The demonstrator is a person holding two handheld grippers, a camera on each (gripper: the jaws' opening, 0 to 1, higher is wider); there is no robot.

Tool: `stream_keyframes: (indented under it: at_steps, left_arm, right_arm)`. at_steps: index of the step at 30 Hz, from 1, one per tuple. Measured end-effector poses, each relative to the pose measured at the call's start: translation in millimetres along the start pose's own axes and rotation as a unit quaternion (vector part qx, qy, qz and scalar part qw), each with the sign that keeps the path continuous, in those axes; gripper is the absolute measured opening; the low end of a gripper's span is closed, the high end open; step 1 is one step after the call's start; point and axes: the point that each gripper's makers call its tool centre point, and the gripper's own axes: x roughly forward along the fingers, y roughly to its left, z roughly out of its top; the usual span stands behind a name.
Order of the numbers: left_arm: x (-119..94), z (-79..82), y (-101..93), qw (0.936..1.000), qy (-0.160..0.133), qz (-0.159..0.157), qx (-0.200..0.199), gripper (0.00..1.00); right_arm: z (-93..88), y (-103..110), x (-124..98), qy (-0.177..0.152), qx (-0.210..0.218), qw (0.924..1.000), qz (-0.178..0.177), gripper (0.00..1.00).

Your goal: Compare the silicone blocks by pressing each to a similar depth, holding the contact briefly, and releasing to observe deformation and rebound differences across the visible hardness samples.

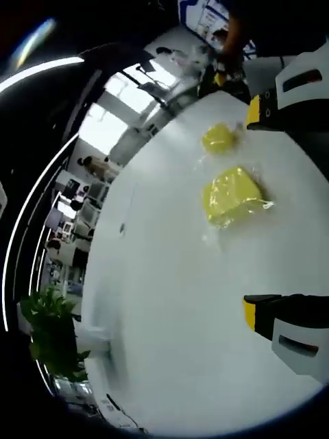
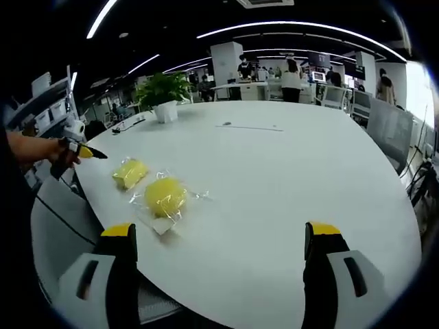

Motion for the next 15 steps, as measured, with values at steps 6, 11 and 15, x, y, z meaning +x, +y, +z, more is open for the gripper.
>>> stream_keyframes:
  at_steps: [6,11,15]
  left_arm:
    - [11.8,10.8,5.1,0.9997,0.006,0.003,0.022,1.00]
    - [23.0,17.1,7.8,0.9998,0.021,-0.006,0.005,0.98]
    - [29.7,20.0,9.5,0.9993,0.035,-0.001,0.010,0.96]
  right_arm:
    - [-11.2,5.6,-0.2,0.013,-0.002,0.9999,0.005,0.96]
    - [-14.3,6.0,-0.4,0.016,-0.004,0.9998,0.006,0.96]
    - [-13.6,6.6,-0.1,0.014,0.001,0.9999,0.008,0.96]
